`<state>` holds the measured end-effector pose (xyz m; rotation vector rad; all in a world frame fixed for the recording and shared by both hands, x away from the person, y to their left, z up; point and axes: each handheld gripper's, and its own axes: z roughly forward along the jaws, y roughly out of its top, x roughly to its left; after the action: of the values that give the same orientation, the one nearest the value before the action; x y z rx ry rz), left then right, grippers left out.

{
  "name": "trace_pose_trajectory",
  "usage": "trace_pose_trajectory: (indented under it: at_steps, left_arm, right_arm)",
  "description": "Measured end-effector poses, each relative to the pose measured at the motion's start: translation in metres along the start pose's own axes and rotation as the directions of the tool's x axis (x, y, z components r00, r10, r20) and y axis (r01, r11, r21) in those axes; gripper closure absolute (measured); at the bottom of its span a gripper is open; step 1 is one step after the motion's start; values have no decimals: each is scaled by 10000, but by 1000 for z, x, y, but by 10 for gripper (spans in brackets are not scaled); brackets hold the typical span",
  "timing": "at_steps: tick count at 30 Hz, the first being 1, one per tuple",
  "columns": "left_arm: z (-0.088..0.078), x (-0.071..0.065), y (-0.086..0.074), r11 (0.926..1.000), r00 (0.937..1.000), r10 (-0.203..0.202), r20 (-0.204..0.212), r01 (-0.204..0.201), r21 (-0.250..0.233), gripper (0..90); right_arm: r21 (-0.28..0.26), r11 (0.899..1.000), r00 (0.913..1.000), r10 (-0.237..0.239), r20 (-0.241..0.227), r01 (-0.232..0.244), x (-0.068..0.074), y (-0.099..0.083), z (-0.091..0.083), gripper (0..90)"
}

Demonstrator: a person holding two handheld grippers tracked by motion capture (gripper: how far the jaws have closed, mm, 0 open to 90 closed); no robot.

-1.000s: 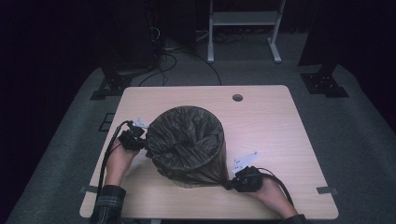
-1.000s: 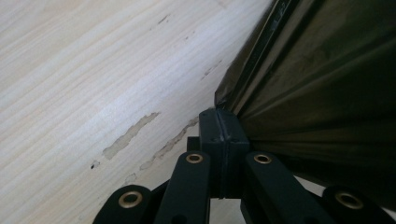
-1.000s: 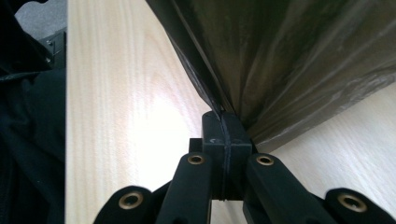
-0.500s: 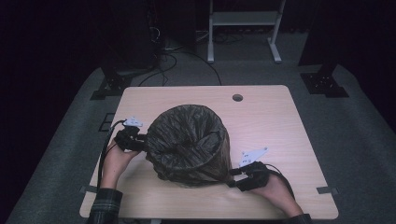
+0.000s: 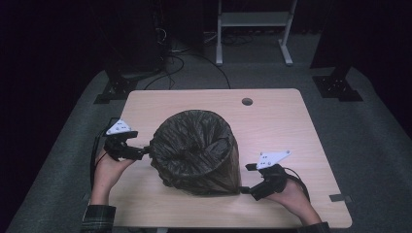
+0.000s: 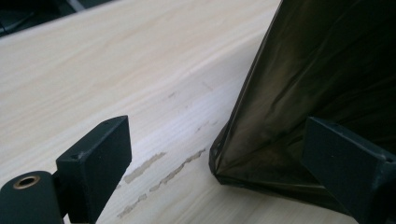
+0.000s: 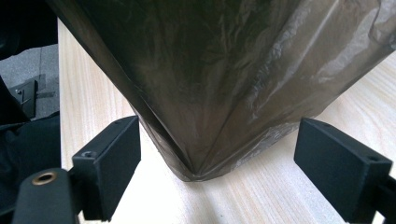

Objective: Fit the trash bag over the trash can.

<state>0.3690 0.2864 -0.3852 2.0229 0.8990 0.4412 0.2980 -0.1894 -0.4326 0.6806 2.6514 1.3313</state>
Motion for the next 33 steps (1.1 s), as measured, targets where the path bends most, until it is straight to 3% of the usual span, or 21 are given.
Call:
trace_pose_trajectory:
  at_steps: [7,13,16,23,29,33]
  left_arm:
    - [-12,-10,-12,9983,9994,357,2,-357,455,80]
    - [-18,-24,-30,9955,9981,589,163,-600,740,79]
    - [-18,-30,-38,9935,9977,646,213,-663,924,24]
    - [-8,-44,-61,9833,9937,959,573,-1035,1496,0]
    - [7,-53,-72,9679,9827,1390,1226,-1610,1930,0]
    - [16,-60,-76,9575,9758,1636,1448,-1924,2147,0]
  right_arm:
    - [-298,9995,10000,-41,35,42,1,7,-9,110]
    - [-769,9968,9996,-219,167,231,2,28,-25,107]
    - [-1023,9943,9995,-308,25,308,2,43,-35,107]
    - [-1522,9849,9965,-838,-16,826,4,79,-51,107]
    - [-1897,9752,9930,-1177,-100,1137,6,111,-58,106]
    - [-1875,9740,9914,-1308,-83,1269,5,129,-57,106]
